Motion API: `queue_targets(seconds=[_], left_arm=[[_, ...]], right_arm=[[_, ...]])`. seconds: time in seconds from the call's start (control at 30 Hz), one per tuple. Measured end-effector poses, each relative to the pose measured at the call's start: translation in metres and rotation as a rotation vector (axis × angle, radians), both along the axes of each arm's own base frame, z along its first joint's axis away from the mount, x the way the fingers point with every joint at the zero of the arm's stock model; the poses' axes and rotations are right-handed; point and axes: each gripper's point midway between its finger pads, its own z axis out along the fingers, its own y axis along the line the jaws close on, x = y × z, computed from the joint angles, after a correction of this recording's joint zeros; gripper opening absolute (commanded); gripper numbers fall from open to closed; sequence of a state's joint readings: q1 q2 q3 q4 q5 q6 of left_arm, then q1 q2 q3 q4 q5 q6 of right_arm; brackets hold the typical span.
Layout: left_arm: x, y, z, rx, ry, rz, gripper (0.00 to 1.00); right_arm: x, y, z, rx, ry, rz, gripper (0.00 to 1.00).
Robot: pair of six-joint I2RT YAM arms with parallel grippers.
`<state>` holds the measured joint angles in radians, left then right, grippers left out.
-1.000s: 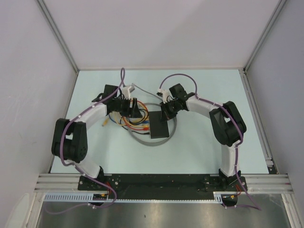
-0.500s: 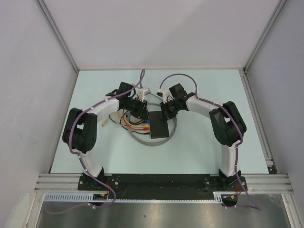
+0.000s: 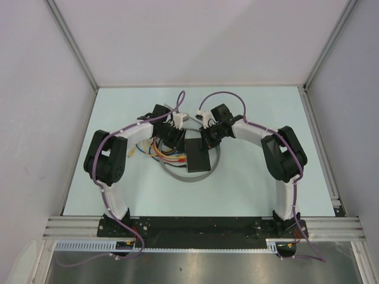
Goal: Pull the plug from the switch port
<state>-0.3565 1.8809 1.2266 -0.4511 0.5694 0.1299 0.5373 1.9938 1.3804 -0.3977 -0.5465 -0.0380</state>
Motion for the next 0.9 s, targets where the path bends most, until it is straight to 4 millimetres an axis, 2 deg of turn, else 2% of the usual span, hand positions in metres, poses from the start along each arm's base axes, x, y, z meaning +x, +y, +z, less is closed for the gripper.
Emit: queue_targets(seconds=[0.27,0.6,0.9], left_arm=[[0.015,0.007,0.0,0.064,-0.065,0.061,0.52],[0.033,0.01,0.001,0.064,-0.089,0.084,0.58],[0.05,0.004,-0.004,-0.02,-0.026,0.067,0.49]], right_arm=[[0.001,0.0,0.0,-0.002,-0.006,-0.003,0.0],[0.003,0.0,0.0,-0.005,-0.012,-0.006,0.0],[0.003,-0.001,-0.001,-0.009,-0.014,-0.009,0.0]])
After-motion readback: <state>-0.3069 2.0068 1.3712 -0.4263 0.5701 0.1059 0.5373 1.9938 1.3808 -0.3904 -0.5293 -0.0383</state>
